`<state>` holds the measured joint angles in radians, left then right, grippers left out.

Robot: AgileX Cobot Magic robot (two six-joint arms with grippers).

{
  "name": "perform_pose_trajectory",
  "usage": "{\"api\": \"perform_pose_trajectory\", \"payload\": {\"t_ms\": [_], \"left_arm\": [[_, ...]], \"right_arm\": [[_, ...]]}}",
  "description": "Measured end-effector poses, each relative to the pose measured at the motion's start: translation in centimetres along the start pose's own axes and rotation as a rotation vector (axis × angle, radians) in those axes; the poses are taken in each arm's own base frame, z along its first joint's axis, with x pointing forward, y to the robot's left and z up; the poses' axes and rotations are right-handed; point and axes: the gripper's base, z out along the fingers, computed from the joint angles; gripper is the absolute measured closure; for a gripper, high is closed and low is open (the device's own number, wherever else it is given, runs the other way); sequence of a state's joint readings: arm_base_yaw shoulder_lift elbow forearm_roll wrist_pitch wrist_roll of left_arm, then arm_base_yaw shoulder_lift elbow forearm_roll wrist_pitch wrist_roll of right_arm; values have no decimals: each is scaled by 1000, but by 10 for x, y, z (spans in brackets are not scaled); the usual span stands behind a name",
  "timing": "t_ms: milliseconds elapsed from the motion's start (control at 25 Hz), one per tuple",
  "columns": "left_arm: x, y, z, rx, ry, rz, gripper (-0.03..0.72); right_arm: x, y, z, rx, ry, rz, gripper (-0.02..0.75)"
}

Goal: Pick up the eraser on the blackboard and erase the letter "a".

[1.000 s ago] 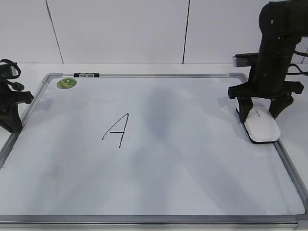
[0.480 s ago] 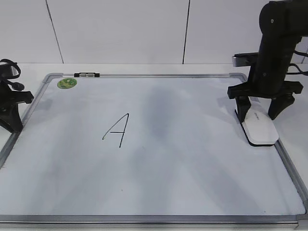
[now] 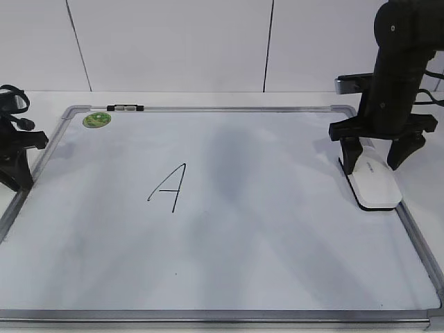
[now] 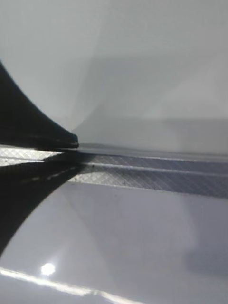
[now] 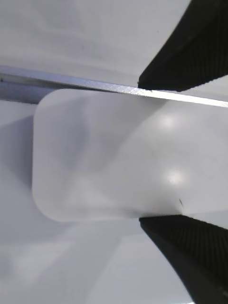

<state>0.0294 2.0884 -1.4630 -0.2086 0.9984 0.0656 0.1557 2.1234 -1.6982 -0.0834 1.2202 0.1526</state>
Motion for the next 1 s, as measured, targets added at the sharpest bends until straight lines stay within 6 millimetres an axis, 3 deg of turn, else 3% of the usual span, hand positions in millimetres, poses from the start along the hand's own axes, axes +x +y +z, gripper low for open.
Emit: {"api": "perform_pose_trajectory", "payload": {"t_ms": [240, 480, 640, 1000], "left_arm": [[0, 0, -7, -10, -19, 8, 433], [2, -3, -32, -25, -84, 28, 379], [2, -7, -55, -25, -147, 39, 360], [21, -17, -116, -18, -249, 65, 288]], "right_arm": [[0, 0, 0, 0, 0, -2, 115], [1, -1, -6, -2, -15, -1, 120], [0, -3, -27, -1, -73, 1, 125], [18, -11, -97, -23, -241, 16, 136]]}}
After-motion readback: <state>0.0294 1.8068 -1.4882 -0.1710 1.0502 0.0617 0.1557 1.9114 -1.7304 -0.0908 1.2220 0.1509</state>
